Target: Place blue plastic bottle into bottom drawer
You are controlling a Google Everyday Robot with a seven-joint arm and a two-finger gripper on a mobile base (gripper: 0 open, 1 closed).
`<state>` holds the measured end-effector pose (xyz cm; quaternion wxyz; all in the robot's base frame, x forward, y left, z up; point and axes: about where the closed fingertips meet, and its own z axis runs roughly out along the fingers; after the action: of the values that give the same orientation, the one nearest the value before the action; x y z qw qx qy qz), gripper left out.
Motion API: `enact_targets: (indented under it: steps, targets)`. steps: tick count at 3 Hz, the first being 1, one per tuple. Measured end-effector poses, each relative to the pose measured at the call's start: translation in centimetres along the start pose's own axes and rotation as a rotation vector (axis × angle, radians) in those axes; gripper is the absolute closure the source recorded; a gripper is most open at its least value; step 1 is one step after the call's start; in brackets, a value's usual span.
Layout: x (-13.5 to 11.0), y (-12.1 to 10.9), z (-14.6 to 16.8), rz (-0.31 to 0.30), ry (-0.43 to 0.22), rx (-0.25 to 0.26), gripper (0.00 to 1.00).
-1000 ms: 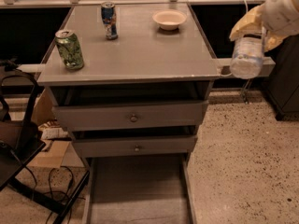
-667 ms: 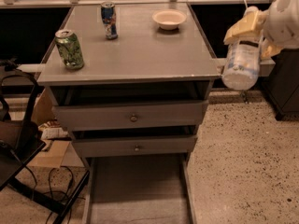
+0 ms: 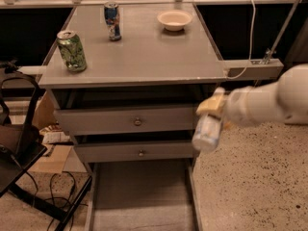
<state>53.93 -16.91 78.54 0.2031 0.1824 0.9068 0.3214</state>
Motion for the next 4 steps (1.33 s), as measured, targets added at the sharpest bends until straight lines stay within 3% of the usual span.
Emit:
enact_targets:
  steps: [1,2,3,4]
  targets:
    - [5.8,-6.7,11.3,0.107,0.152,0.001,1.0]
    - [9.2,-10.9,18.4,0.208,0.214,-0.058,1.0]
    - [12.0,-13.5,21.6,0.269,0.278,-0.06,1.0]
    - [12.1,-13.6,22.0,0.266,0.283,-0.053,1.0]
